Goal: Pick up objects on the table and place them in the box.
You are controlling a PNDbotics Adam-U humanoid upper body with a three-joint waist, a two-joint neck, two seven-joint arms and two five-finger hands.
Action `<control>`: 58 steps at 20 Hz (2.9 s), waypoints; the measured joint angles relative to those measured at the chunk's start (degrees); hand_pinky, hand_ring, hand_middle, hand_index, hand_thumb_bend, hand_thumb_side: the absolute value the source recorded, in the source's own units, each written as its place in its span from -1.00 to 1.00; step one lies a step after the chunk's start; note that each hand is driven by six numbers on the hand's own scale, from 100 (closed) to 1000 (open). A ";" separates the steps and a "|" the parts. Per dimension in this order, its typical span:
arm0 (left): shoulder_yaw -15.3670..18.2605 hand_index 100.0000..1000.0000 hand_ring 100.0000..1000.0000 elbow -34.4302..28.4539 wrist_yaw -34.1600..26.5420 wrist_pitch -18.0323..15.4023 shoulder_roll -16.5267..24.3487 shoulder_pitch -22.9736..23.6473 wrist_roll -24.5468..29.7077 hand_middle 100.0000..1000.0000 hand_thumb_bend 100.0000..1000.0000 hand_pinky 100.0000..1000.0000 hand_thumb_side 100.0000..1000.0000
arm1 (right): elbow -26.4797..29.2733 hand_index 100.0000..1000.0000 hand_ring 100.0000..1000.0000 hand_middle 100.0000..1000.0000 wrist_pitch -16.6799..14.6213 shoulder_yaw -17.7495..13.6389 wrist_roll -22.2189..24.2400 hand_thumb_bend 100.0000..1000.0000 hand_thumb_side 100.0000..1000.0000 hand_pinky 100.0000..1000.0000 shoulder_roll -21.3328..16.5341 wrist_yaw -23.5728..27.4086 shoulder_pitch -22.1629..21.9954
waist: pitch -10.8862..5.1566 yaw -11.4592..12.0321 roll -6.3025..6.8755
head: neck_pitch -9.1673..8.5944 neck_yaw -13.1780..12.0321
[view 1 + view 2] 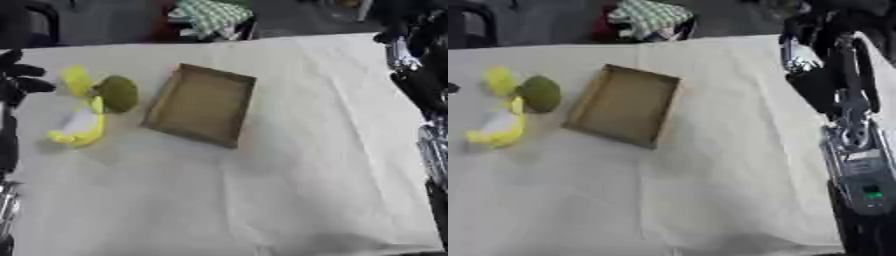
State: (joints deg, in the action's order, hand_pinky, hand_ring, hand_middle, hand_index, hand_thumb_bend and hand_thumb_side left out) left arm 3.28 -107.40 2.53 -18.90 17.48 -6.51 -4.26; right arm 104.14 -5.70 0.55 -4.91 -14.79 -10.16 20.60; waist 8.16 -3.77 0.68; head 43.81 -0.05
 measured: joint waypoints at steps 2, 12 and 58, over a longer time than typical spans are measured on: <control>0.00 0.69 0.06 0.00 -0.01 -0.05 0.00 0.00 0.06 0.16 -1.00 0.24 0.84 | 0.00 0.78 0.17 0.20 -0.05 0.00 0.07 -1.00 -0.10 0.38 0.00 0.05 0.00 | 0.03 -0.01 0.04 | 0.00 -0.37; 0.00 0.69 0.07 0.01 -0.03 -0.09 0.00 0.00 0.35 0.19 -1.00 0.25 0.83 | 0.00 0.78 0.17 0.20 -0.20 0.01 0.43 -1.00 -0.10 0.38 0.00 0.28 -0.04 | 0.16 -0.01 0.04 | 0.00 -1.24; -7.06 0.77 0.28 38.84 44.99 8.14 14.30 -19.49 16.49 0.47 -0.56 0.32 0.29 | -0.70 0.78 0.16 0.18 -0.25 0.54 1.89 -1.00 -0.12 0.38 -0.05 0.76 -0.80 | -0.09 -0.45 0.12 | 0.02 -1.93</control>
State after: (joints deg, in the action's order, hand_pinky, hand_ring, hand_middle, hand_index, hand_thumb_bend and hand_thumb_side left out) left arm -3.78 -68.57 47.51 -10.76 31.77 -26.00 12.24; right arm 103.44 -5.95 1.09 -3.02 -14.84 -9.40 19.81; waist 8.07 -4.22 0.80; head 43.83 -1.98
